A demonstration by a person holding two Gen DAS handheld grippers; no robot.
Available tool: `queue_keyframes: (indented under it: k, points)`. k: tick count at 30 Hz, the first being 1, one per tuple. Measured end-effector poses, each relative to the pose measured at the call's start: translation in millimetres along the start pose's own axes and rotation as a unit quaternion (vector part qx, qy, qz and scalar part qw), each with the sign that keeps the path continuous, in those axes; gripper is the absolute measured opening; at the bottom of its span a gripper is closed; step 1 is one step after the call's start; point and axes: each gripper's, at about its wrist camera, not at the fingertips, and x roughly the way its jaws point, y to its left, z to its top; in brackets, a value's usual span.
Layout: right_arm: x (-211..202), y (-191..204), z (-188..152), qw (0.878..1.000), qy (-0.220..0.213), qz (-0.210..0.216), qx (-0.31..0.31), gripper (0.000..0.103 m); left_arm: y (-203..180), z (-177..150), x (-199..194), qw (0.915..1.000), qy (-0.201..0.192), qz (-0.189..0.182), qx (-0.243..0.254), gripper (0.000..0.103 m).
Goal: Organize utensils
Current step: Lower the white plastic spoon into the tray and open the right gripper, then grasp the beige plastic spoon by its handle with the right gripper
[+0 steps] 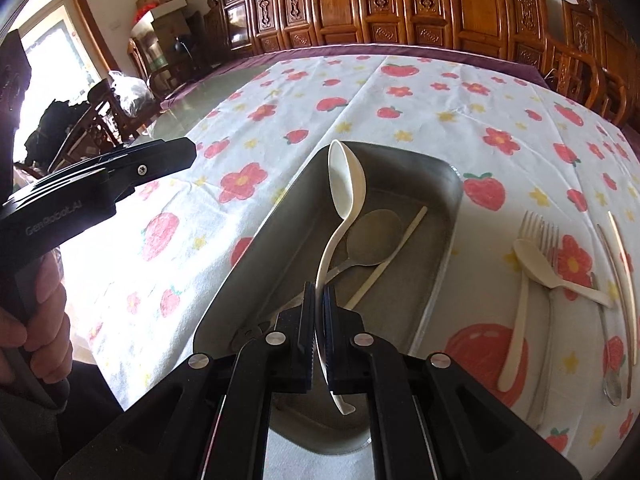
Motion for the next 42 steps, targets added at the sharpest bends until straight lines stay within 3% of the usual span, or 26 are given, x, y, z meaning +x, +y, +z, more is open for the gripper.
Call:
queue_keyframes:
  k: [2, 5, 11, 18, 23, 33, 37, 42]
  points:
    - [6, 2, 0, 1.0, 0.006, 0.009, -0.001, 0.012, 1, 0, 1, 1.0, 0.002, 0.0, 0.0, 0.037]
    - [5, 4, -2, 1.0, 0.004, 0.017, -0.007, 0.012, 0, -1, 2, 1.0, 0.002, -0.001, 0.002, 0.037]
    - [-30, -10, -5, 0.999, -0.029, 0.021, -0.015, 0.012, -7, -2, 4, 0.9999, 0.006, -0.006, 0.007, 0.037]
    - [-87, -70, -12, 0.995, -0.071, -0.061, -0.019, 0.013, -25, -4, 4, 0.9994, 0.01, -0.027, 0.019, 0.04]
    - [-84, -114, -19, 0.992, -0.053, -0.115, -0.026, 0.023, -43, -7, 5, 0.9984, 0.013, -0.043, 0.034, 0.041]
    - [-29, -170, -22, 0.985, 0.013, -0.158, -0.063, 0.024, -78, -16, 11, 0.9959, 0.022, -0.065, 0.059, 0.041]
    - [-18, -180, -12, 0.985, 0.019, -0.151, -0.079, 0.044, -96, -20, 9, 0.9943, 0.021, -0.074, 0.073, 0.041]
    - [-2, -199, -3, 0.989, 0.049, -0.117, -0.072, 0.044, -114, -24, 8, 0.9923, 0.021, -0.086, 0.086, 0.041]
